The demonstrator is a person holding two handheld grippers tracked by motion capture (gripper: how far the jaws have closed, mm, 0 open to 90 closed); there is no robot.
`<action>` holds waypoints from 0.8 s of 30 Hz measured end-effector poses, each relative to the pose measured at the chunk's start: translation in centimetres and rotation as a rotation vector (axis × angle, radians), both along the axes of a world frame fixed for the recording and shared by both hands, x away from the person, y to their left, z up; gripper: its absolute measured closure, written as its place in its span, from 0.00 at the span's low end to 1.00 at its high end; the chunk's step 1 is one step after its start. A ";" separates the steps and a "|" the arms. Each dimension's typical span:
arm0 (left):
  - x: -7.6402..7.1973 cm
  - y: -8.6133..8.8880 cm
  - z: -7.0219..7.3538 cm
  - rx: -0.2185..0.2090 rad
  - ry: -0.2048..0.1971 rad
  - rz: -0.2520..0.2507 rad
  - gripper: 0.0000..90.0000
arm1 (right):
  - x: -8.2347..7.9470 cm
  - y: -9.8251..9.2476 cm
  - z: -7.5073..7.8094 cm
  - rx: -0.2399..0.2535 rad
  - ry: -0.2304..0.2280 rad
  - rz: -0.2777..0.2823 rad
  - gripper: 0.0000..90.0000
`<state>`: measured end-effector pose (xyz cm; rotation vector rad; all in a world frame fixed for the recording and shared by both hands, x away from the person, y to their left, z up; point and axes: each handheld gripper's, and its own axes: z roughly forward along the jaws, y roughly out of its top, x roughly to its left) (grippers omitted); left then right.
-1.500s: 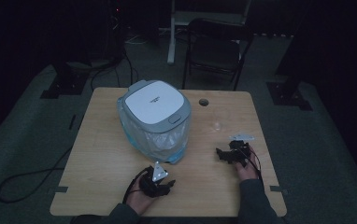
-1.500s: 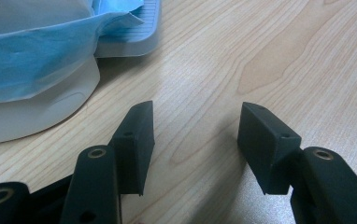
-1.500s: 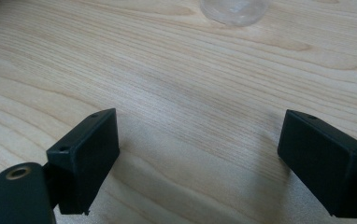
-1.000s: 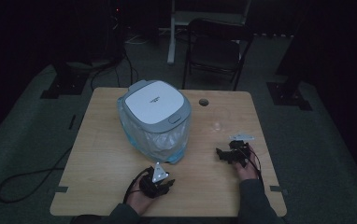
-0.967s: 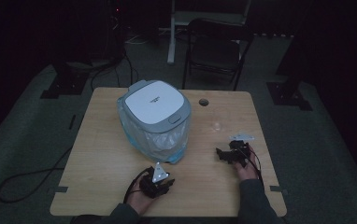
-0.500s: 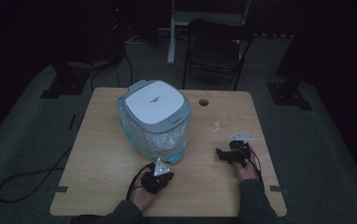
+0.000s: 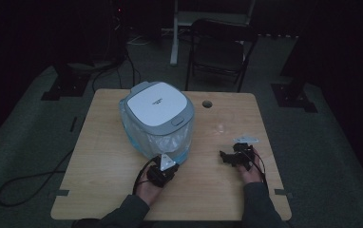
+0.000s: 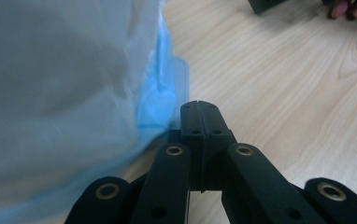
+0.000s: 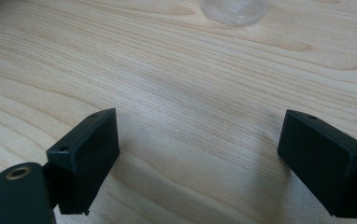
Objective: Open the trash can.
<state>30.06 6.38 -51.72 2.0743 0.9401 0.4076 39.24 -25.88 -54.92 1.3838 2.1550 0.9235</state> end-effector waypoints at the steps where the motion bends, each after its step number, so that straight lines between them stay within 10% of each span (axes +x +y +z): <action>1: 0.1 0.0 0.1 0.003 -0.007 0.003 1.00 | 0.0 0.0 0.0 0.000 0.000 0.000 0.13; 24: 1.7 -2.3 0.0 0.043 -0.027 0.026 1.00 | 0.0 0.0 0.0 0.000 0.001 0.004 0.13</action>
